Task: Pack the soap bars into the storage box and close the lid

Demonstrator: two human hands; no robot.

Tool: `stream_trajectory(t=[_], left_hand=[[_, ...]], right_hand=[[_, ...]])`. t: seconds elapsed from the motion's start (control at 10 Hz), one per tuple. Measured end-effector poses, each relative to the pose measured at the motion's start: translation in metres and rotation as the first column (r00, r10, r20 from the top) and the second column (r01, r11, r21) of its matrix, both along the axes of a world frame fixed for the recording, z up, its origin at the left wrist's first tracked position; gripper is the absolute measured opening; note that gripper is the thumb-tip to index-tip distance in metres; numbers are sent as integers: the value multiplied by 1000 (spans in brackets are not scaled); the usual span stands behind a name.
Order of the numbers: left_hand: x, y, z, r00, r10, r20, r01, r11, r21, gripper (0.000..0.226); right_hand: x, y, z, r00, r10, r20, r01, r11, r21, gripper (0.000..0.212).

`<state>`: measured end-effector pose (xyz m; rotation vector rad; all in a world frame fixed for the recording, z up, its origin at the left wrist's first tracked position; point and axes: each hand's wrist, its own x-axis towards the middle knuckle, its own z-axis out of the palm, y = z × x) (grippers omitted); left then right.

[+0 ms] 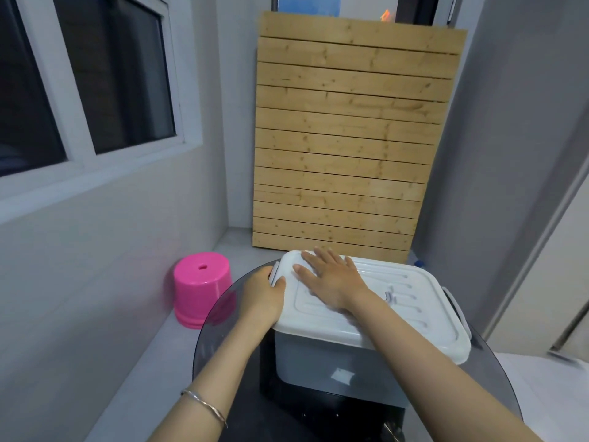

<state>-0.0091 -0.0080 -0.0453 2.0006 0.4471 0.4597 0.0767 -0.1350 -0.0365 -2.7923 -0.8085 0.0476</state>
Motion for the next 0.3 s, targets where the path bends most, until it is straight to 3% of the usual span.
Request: stream_trajectory(t=[0.1, 0.2, 0.3], left_hand=[[0, -1, 1, 996, -13, -87, 22, 994, 111, 29], [-1, -14, 4, 998, -16, -68, 40, 931, 362, 50], [3, -42, 8, 980, -190, 54, 134, 840, 526, 51]], right_hand=[[-3, 0, 4, 999, 4, -33, -1, 996, 86, 60], [-8, -12, 11, 997, -56, -56, 74, 900, 430, 46], [-12, -43, 25, 982, -190, -15, 151, 728, 669, 37]])
